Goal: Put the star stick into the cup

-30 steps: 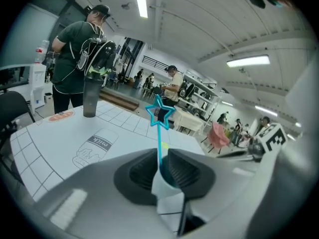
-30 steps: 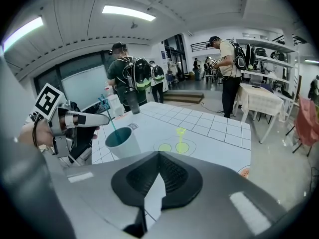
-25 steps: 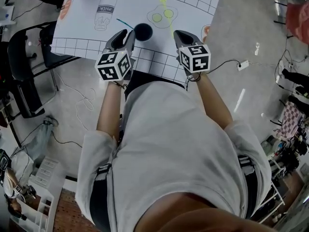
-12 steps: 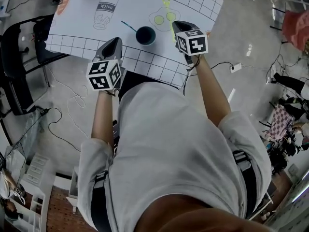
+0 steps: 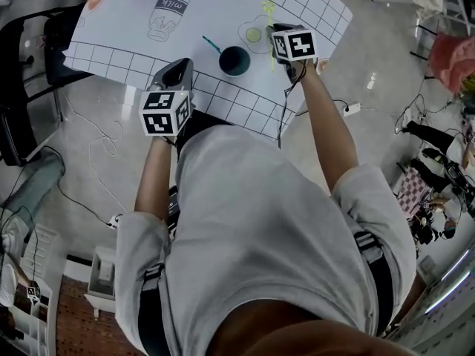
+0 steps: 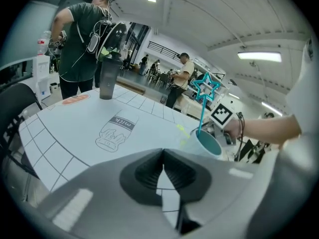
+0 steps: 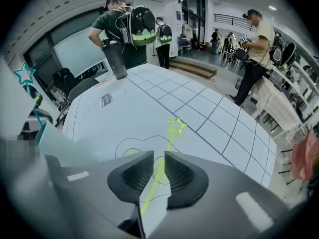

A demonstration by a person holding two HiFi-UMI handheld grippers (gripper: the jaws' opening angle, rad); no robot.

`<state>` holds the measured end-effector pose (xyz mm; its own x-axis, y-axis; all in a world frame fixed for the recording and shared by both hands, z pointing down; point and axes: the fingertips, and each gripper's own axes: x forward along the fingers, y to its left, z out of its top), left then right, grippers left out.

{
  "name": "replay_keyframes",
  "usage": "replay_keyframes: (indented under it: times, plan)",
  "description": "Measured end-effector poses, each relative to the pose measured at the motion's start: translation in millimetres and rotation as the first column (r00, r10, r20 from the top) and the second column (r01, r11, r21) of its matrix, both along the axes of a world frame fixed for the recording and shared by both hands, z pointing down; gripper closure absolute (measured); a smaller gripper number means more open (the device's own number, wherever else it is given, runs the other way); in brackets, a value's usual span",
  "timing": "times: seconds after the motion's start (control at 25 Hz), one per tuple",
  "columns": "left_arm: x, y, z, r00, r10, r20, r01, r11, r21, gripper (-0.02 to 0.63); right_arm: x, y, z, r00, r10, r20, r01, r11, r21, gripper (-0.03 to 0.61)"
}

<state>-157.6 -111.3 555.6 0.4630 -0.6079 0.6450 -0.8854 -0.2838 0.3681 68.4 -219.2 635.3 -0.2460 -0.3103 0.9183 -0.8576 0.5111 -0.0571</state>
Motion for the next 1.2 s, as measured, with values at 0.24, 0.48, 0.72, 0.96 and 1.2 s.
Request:
replay_keyframes:
  times: [0.24, 0.48, 0.72, 0.96, 1.2]
  plan:
    - [-2, -2, 7, 1.0, -0.002, -0.014, 0.002, 1.0, -0.021, 0.611, 0, -13, 20, 0.998, 0.011, -0.059, -0.014, 0.999, -0.041, 0.495]
    - [-3, -6, 10, 1.0, 0.004, -0.008, -0.004, 1.0, -0.023, 0.611, 1, -14, 25, 0.997, 0.032, -0.063, -0.035, 0.999, -0.04, 0.498]
    - [6, -10, 3, 1.0, 0.019, -0.002, -0.019, 1.0, -0.013, 0.611, 7, -15, 24, 0.998, 0.054, -0.028, -0.054, 0.999, 0.002, 0.558]
    - [14, -3, 0, 0.999, 0.032, 0.011, -0.032, 0.999, -0.008, 0.611, 2, -11, 1, 0.987, 0.122, 0.105, -0.126, 0.991, 0.034, 0.561]
    - [23, 7, -4, 0.999, 0.043, 0.02, -0.043, 0.999, 0.003, 0.611, -13, -4, -46, 0.924, 0.19, 0.332, -0.227, 0.971, 0.075, 0.561]
